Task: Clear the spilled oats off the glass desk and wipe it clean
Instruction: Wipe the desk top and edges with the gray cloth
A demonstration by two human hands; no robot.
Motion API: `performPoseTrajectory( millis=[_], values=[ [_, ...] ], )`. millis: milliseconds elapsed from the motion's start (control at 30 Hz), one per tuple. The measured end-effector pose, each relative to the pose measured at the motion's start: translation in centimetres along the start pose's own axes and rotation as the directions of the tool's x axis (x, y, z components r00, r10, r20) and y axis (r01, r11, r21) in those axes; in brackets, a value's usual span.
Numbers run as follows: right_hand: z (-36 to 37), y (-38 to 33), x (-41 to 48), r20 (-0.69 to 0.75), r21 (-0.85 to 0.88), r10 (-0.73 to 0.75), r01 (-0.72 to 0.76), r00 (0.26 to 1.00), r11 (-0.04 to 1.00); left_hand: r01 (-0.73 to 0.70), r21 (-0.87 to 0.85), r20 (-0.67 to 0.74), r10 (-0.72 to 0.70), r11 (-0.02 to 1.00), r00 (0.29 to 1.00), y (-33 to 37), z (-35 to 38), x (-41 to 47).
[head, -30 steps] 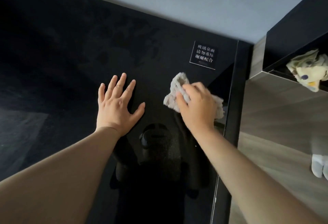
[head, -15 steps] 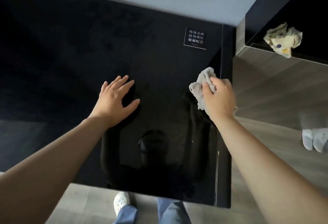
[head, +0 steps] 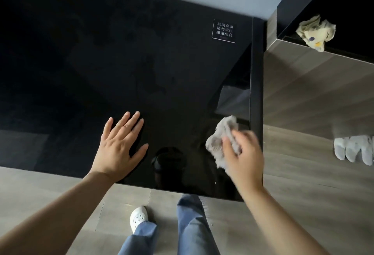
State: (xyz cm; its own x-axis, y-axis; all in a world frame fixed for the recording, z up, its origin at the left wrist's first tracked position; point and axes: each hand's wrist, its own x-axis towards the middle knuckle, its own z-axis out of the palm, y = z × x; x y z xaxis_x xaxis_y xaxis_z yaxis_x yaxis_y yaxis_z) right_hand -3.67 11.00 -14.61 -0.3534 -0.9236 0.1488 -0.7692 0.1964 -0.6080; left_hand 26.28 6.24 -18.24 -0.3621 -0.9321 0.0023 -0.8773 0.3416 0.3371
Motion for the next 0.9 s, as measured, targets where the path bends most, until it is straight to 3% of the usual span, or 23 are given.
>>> performPoseTrajectory(
  millis=[133, 200, 333, 500, 633, 900],
  values=[
    [2.0, 0.1, 1.7, -0.066, -0.180, 0.223, -0.231, 0.973, 0.956, 0.003, 0.014, -0.029, -0.002, 1.000, 1.000, 0.1, 0.3, 0.0],
    [3.1, -1.1, -2.0, -0.084, -0.203, 0.149, -0.163, 0.985, 0.965, 0.002, 0.015, -0.045, -0.002, 1.000, 0.999, -0.1, 0.4, -0.1],
    [3.7, -3.6, -11.0, -0.005, -0.052, 0.031, -0.031, 1.000, 0.998, 0.000, 0.025, -0.048, 0.001, 1.000, 0.999, 0.1, 0.4, -0.1],
    [2.5, -5.6, -12.9, 0.110, 0.206, 0.122, -0.143, 0.986, 0.968, 0.006, 0.042, -0.051, -0.004, 0.999, 0.999, 0.1, 0.5, -0.2],
    [0.0, -5.9, -8.1, 0.062, 0.197, 0.034, -0.045, 0.997, 0.979, 0.009, 0.039, -0.028, -0.007, 0.999, 1.000, 0.1, 0.4, -0.2],
    [0.5, 0.3, 10.9, -0.133, -0.108, 0.271, -0.286, 0.953, 0.952, 0.014, 0.019, -0.037, -0.013, 1.000, 0.999, 0.1, 0.3, -0.1]
  ],
)
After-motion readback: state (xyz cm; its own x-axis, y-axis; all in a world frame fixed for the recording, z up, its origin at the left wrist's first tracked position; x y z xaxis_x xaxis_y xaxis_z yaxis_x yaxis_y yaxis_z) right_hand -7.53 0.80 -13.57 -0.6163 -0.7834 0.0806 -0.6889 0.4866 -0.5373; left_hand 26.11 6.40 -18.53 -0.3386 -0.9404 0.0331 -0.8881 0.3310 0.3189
